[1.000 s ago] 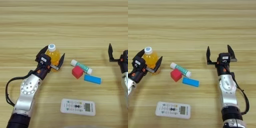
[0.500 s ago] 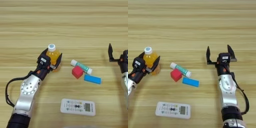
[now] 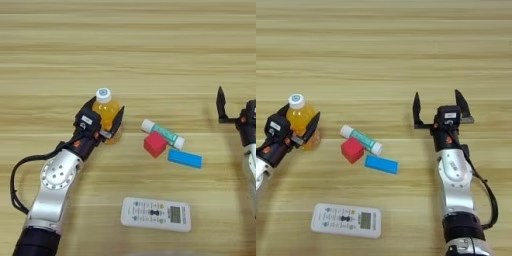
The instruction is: Move the objects on the table
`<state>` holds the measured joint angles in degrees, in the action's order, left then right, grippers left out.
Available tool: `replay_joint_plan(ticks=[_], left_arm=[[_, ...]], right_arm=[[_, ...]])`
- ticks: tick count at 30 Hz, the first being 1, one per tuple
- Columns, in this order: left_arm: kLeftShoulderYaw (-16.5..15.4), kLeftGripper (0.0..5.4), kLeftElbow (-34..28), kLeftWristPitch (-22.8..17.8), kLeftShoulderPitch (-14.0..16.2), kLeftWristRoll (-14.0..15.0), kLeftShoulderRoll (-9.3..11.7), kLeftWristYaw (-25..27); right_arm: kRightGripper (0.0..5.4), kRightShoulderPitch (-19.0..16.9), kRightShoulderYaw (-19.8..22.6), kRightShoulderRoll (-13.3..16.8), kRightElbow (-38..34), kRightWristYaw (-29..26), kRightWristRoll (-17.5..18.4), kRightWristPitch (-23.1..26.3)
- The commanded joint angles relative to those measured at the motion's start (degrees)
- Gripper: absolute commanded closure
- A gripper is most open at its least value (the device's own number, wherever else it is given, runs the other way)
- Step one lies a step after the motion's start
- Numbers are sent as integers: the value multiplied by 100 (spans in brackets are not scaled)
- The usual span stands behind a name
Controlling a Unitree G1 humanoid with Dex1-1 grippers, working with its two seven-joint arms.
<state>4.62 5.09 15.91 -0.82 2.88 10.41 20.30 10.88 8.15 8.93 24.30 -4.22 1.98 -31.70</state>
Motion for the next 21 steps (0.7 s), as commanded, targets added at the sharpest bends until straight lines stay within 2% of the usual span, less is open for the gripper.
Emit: replay_joint_plan(ticks=[1, 4, 8, 15, 21], left_arm=[[59, 193, -194, 29, 9, 157, 86, 259], [90, 193, -328, 66, 36, 289, 112, 472], [177, 194, -630, 35, 145, 636, 158, 910], [634, 195, -1090, 48, 500, 1145, 299, 1827], [956, 195, -1393, -70, 730, 1363, 457, 2371]], right_arm=[[0, 74, -43, -21, -50, 22, -35, -9], [0, 89, -54, -27, -38, 36, -47, -7], [0, 101, -65, -35, -23, 51, -57, -10], [0, 109, -84, -36, -14, 63, -79, -14], [0, 101, -95, -40, -30, 75, -91, -12]])
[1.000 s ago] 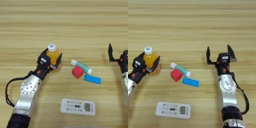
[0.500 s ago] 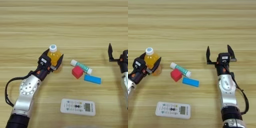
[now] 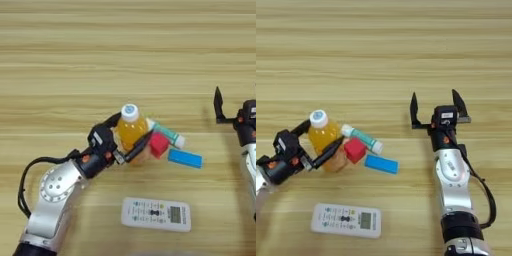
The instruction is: Move the objects on the table
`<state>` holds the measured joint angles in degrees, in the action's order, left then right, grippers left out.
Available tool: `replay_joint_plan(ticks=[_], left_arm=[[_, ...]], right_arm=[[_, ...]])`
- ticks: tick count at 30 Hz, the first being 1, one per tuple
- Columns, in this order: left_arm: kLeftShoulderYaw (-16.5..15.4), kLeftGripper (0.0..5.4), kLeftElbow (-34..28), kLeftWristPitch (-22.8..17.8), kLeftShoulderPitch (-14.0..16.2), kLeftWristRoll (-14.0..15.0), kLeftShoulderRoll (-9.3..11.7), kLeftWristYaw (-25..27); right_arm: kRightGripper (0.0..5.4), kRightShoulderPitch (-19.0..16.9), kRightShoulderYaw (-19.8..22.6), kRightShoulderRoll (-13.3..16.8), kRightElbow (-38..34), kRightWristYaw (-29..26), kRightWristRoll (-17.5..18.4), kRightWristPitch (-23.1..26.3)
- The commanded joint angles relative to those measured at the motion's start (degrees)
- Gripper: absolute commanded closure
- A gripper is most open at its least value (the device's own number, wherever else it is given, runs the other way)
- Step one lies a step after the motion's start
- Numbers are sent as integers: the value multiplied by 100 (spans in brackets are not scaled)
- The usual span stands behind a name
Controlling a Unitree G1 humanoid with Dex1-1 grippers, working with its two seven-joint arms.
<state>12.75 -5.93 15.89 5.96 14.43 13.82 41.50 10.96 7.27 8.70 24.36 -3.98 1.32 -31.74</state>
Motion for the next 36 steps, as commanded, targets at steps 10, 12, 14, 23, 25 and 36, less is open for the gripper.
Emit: replay_joint_plan(ticks=[10, 12, 14, 23, 25, 36], left_arm=[[336, 195, -542, -294, 215, 406, 239, 614], [376, 195, -556, -307, 247, 392, 266, 654], [400, 195, -554, -301, 268, 375, 277, 668], [476, 195, -460, -280, 319, 265, 388, 737], [496, 195, -408, -246, 327, 220, 407, 752], [529, 87, -314, -163, 347, 90, 440, 736]], right_arm=[[0, 85, -31, -30, -76, 72, -54, -6], [0, 80, -34, -33, -88, 74, -60, -4], [0, 77, -36, -34, -95, 77, -65, -4], [0, 68, -62, -22, -109, 103, -69, -9], [0, 70, -68, -21, -105, 110, -72, -12], [0, 54, -80, -15, -131, 113, -73, -2]])
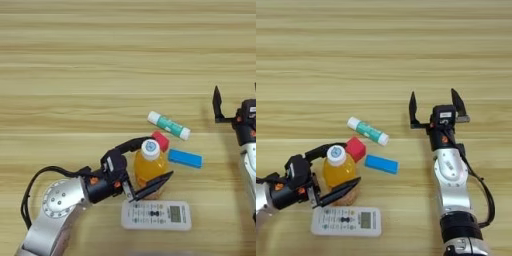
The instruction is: Move the objects on the table
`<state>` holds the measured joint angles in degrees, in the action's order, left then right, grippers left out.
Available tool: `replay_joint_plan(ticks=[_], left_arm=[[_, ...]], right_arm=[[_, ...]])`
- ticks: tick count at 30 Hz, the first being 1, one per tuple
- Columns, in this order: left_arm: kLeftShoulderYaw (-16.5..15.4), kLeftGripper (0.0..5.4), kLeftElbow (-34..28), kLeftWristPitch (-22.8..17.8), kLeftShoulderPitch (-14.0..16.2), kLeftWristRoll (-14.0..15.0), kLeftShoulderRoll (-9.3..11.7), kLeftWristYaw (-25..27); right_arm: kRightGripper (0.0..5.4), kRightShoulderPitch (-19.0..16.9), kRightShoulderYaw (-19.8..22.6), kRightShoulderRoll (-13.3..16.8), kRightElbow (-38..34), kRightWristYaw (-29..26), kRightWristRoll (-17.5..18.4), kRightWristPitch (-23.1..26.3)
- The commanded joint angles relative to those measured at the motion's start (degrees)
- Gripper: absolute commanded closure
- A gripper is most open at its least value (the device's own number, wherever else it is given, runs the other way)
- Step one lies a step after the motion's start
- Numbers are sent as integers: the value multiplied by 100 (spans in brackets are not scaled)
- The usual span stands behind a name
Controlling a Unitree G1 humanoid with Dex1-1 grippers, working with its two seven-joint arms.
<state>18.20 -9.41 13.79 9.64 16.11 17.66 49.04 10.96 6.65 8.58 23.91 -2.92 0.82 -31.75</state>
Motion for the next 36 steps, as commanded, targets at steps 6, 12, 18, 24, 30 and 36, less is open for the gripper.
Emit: replay_joint_plan(ticks=[6, 12, 18, 24, 30, 36], left_arm=[[-36, 33, 72, 93, -38, -99, 15, -109], [-43, 1, 56, 115, -50, -43, -21, -154], [-91, 1, -64, 152, -31, 124, -113, -192], [-302, 1, -481, 179, -35, 563, -359, -374], [-569, 1, -1112, -150, -90, 1346, -532, -603], [-1048, 1, -1697, -563, -274, 2207, -696, -1111]], right_arm=[[0, 54, -21, 9, -72, -33, 2, 6], [0, 36, -51, 4, -88, -140, 79, 42], [0, -50, -181, -28, -215, -427, 194, 130], [0, -111, -231, -29, -315, -546, 217, 206], [0, -100, -234, -28, -280, -561, 199, 223], [0, -58, -235, -17, -194, -551, 163, 199]])
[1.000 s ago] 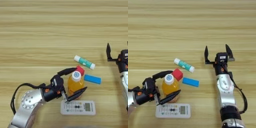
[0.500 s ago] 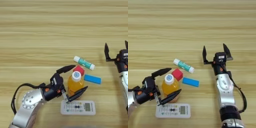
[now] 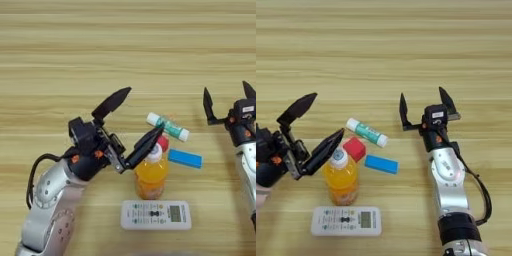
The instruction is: Move the objects on the table
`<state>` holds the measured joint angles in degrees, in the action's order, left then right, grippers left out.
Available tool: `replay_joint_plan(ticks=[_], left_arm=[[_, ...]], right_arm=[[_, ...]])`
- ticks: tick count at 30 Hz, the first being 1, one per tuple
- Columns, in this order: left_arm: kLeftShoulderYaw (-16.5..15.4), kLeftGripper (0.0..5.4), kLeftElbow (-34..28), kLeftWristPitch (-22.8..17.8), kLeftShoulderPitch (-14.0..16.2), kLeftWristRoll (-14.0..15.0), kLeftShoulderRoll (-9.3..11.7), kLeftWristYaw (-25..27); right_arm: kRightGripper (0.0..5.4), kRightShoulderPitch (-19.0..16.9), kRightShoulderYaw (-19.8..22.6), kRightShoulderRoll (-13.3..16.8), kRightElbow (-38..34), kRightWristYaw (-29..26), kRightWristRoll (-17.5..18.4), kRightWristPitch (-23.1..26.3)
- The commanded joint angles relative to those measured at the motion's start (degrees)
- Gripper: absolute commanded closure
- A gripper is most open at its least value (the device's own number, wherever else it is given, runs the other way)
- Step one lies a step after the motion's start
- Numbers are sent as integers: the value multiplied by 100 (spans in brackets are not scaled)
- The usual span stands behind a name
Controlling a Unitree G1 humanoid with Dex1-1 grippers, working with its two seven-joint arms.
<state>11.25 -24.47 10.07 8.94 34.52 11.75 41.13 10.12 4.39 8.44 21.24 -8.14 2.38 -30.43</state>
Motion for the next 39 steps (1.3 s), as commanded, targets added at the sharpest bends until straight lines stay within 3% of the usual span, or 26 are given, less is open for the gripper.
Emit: replay_joint_plan(ticks=[1, 3, 10, 15, 18, 22, 25, 30, 34, 35, 37, 39], left_arm=[[-481, 1, -123, -171, -278, 364, -154, -446], [-726, 1, 144, -128, -469, 138, -266, -791], [-1435, 1, 1800, 434, -1169, -1801, -403, -2293], [-1632, 1, 2700, 855, -1387, -2448, -355, -2685], [-1776, 1, 3380, 1061, -1520, -2587, -354, -2876], [-1894, 1, 4090, 1027, -1655, -2597, -380, -2984], [-1962, 1, 4282, 929, -1691, -2514, -437, -3057], [-1961, 1, 4359, 1082, -1718, -2657, -408, -3148], [-1948, 1, 4395, 1113, -1735, -2706, -437, -3232], [-1939, 1, 4402, 1126, -1739, -2720, -441, -3248], [-1918, 1, 4420, 1144, -1752, -2734, -443, -3270], [-1909, 1, 4435, 1164, -1764, -2747, -456, -3276]], right_arm=[[0, 30, -12, -3, 82, -29, 3, 64], [0, 35, -19, -4, 93, -36, 2, 63], [0, 33, -33, -4, 107, -57, 9, 60], [0, 34, -37, -5, 112, -78, 16, 67], [0, 35, -32, 1, 120, -104, 39, 83], [0, 15, -28, 12, 83, -212, 107, 120], [0, 0, -26, 11, 47, -245, 121, 130], [0, -54, -44, -13, -62, -411, 245, 186], [0, -153, -86, -2, -348, -877, 717, 520], [0, -181, -79, 29, -562, -1075, 1002, 777], [0, -167, -76, 195, -880, -1500, 1420, 1249], [0, -67, -138, 529, -1015, -2057, 1612, 1708]])
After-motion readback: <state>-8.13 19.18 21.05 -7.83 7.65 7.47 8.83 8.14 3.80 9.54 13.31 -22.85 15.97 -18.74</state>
